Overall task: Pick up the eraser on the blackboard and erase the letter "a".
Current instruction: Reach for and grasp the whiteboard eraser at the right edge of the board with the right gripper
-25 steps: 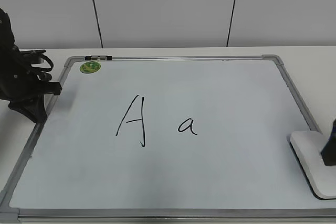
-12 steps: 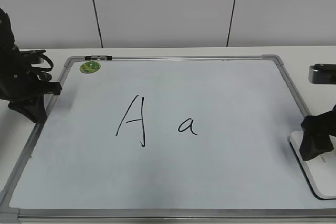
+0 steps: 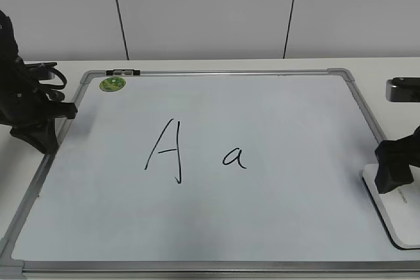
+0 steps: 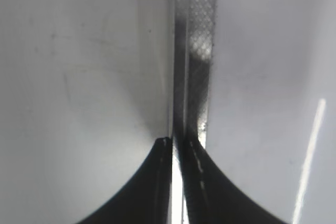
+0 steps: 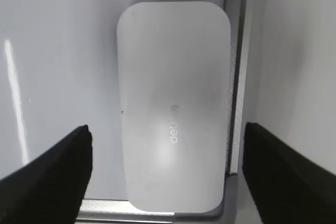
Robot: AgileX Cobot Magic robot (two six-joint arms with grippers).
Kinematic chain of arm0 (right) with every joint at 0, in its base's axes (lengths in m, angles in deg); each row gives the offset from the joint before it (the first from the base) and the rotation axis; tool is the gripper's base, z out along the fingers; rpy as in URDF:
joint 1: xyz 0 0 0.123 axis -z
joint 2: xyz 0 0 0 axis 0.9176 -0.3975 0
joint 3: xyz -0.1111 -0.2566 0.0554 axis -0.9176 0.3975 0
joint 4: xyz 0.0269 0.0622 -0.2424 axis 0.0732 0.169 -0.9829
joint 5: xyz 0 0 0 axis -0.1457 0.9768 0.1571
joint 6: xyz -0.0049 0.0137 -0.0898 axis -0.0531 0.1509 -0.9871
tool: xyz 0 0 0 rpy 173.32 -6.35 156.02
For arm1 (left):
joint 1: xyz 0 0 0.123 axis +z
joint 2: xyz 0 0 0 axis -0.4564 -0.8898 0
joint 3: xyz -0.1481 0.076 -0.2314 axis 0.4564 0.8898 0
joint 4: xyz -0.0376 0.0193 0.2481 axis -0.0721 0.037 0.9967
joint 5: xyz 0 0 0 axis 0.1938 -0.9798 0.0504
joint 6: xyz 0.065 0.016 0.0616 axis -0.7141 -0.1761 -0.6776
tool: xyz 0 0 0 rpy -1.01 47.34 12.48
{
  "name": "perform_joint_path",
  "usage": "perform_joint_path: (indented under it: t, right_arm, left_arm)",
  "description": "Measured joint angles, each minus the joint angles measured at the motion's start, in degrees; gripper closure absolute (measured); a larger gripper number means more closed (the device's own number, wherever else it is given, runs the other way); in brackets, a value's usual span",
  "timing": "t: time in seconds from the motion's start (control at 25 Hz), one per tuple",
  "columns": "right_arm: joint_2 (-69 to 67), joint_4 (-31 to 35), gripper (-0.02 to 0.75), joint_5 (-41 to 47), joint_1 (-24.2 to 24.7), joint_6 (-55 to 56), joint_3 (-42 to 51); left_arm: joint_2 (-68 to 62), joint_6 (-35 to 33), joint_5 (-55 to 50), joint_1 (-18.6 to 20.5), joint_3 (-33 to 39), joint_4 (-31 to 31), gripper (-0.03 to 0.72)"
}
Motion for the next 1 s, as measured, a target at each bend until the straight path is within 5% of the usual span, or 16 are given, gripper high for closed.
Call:
perform_joint_path:
  t: [0.8,1.0]
  right_arm:
    - [-9.06,-0.09,0.071,-2.58,0.00,0.44,-0.17]
    - [-9.21,-0.09,0.137,-2.58,0.00,0.44,-0.23]
  left_arm:
    - [0.00,0.00,0.00,0.00,0.00,0.00,0.634]
    - [0.00,0.00,-0.12,0.00,0.00,0.00,0.634]
